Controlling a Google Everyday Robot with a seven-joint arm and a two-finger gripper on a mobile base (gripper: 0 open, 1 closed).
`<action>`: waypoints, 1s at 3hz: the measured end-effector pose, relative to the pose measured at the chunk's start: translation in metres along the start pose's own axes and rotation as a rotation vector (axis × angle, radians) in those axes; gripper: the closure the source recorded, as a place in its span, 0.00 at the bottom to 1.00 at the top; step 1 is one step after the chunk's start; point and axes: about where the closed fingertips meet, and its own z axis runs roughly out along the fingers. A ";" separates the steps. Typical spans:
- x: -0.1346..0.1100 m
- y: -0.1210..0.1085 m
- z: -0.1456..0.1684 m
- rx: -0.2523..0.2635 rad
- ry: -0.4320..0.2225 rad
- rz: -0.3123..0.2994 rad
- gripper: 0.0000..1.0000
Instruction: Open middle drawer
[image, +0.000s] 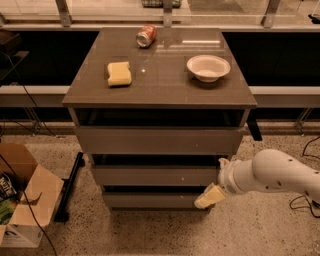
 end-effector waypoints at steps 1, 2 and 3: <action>-0.002 -0.013 0.040 0.034 -0.016 0.003 0.00; 0.000 -0.018 0.080 0.038 -0.017 0.006 0.00; 0.003 -0.025 0.110 0.032 -0.032 0.026 0.00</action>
Offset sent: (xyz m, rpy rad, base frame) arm 0.0684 0.0397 -0.1024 -0.0004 -0.0374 -0.0346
